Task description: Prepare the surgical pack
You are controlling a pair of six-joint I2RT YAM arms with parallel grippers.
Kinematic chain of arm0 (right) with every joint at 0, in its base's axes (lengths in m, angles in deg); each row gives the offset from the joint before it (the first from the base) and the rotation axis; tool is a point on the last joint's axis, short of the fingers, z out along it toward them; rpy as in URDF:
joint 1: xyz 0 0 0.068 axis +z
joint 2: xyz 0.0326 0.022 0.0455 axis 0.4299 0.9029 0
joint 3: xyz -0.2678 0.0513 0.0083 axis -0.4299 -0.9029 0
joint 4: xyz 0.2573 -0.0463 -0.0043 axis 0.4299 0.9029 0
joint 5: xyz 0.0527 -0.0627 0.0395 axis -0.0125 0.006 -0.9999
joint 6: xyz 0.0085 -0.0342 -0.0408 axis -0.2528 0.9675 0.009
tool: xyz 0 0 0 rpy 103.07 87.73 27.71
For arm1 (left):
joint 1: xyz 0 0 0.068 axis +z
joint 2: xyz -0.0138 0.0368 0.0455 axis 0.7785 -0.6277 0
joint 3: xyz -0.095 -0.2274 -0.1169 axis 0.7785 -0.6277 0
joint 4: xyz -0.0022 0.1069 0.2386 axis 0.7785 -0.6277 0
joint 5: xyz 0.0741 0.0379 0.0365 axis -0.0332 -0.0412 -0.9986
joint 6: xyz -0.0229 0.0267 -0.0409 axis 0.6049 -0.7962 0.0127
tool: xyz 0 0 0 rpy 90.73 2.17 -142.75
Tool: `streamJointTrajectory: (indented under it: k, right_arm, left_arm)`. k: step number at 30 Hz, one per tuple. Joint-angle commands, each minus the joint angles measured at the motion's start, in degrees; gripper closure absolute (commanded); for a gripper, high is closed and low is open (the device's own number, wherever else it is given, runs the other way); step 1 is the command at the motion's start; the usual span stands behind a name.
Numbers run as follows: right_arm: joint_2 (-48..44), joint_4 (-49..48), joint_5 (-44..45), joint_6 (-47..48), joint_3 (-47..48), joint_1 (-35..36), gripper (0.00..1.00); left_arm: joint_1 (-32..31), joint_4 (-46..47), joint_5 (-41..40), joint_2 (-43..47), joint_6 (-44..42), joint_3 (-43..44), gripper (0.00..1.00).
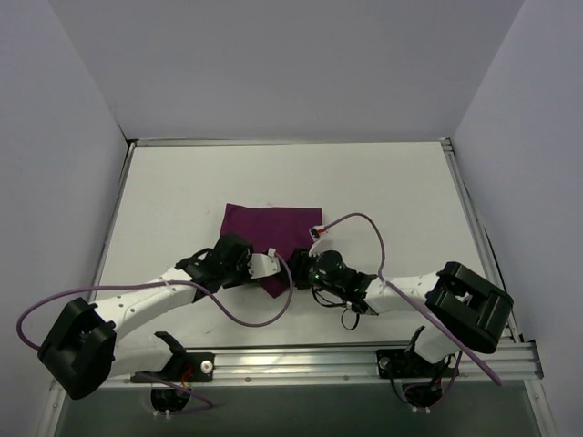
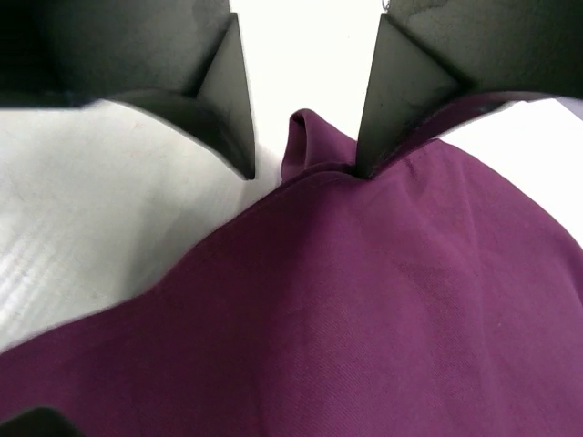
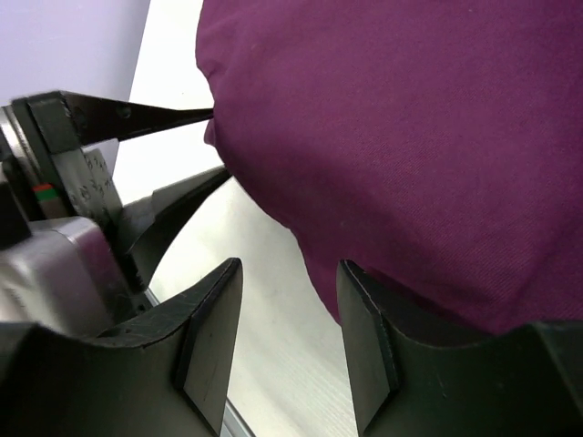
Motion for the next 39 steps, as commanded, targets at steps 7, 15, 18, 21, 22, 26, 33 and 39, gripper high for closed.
streamJointTrajectory:
  k: [7,15,18,21,22,26,33,39]
  right_arm:
    - [1.6,-7.5,0.2,-1.6,-1.6,-0.6,0.59]
    - [4.3,-10.3,0.3,-2.3,-0.8,-0.3,0.6]
    - [5.2,-11.2,1.0,-2.6,0.0,0.4,0.62]
    - [5.4,-11.2,2.0,-2.8,1.1,1.5,0.63]
    - [5.4,-11.2,2.4,-2.9,1.4,1.7,0.65]
    - [6.1,-10.2,6.4,-4.2,2.6,3.3,0.77]
    - [11.2,-6.1,11.3,-5.4,10.6,5.9,0.96]
    - [14.8,-2.8,15.9,-6.3,13.5,5.4,1.0]
  left_arm:
    - [0.5,12.8,-4.7,1.1,-2.8,-3.7,0.74]
    - [0.8,10.5,-5.0,3.2,1.5,-2.0,0.98]
    - [1.7,9.7,-5.0,3.4,4.9,-0.3,0.98]
    - [2.3,8.5,-3.9,3.7,7.2,1.4,0.98]
    - [2.4,8.5,-3.7,3.8,7.6,1.6,0.98]
    - [2.7,8.2,-2.8,4.1,8.6,1.3,0.98]
    - [2.7,7.4,-0.6,4.1,10.3,2.5,0.98]
    - [3.0,6.8,0.1,4.7,11.3,3.4,0.98]
